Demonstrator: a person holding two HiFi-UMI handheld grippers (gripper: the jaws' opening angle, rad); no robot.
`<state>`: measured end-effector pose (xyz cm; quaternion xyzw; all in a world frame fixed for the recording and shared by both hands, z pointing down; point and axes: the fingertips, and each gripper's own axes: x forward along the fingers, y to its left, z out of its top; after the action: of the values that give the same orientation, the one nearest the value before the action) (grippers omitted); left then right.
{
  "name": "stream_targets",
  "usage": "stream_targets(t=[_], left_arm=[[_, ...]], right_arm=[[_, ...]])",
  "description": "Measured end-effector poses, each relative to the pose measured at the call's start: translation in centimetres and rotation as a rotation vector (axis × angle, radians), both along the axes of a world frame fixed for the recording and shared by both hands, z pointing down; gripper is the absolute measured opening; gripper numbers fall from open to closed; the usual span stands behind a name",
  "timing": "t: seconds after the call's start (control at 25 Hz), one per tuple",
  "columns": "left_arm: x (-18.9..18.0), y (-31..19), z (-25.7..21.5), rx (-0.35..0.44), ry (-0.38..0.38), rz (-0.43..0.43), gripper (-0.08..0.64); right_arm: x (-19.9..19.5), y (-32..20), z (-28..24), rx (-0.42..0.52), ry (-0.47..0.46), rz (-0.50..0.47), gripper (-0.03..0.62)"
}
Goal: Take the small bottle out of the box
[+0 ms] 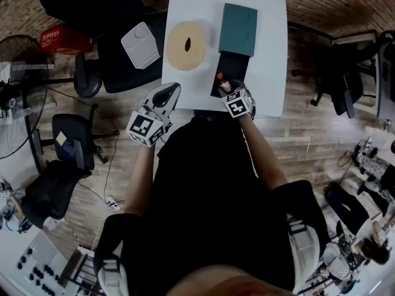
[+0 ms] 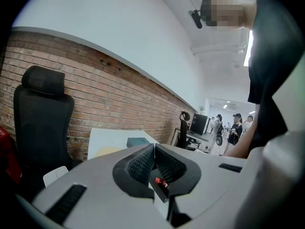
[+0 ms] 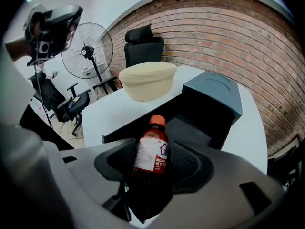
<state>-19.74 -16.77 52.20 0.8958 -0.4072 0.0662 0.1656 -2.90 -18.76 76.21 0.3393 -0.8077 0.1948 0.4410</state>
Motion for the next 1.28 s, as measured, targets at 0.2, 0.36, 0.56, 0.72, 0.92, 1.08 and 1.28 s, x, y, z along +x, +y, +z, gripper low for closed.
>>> stream_targets(t=[0.2, 0.36, 0.56, 0.72, 0.92, 1.08, 1.28], left_arm=[[0.1, -0.6, 0.2, -0.004, 0.006, 0.028, 0.021], [0.6, -0.9, 0.3, 0.0, -0.001, 0.04, 0.021], [0.3, -1.1, 0.2, 0.002, -0.001, 0.043, 0.021], [0.3, -1.3, 0.0, 0.007, -0.002, 0.039, 0.021], [0.3, -1.1, -0.2, 0.015, -0.006, 0.028, 0.021], [0.6, -1.0, -0.2, 0.013, -0.008, 0.037, 0.021], [1.1, -1.0, -0.5, 0.018, -0.005, 0.031, 0.021]], right_arm=[[-0.3, -0.1, 0.6, -0.029, 0.028, 0.003, 0.244], [-0.1, -0.1, 1.0, -0.052, 0.038, 0.004, 0.253], [0.0, 0.2, 1.5, -0.101, 0.095, -0.014, 0.24], [0.3, 0.2, 1.6, -0.125, 0.132, -0.033, 0.221], [0.2, 0.4, 1.6, -0.16, 0.113, -0.026, 0.215], [0.1, 0.3, 1.7, -0.193, 0.092, -0.015, 0.213], [0.0, 0.2, 1.6, -0.186, 0.094, -0.027, 0.212]])
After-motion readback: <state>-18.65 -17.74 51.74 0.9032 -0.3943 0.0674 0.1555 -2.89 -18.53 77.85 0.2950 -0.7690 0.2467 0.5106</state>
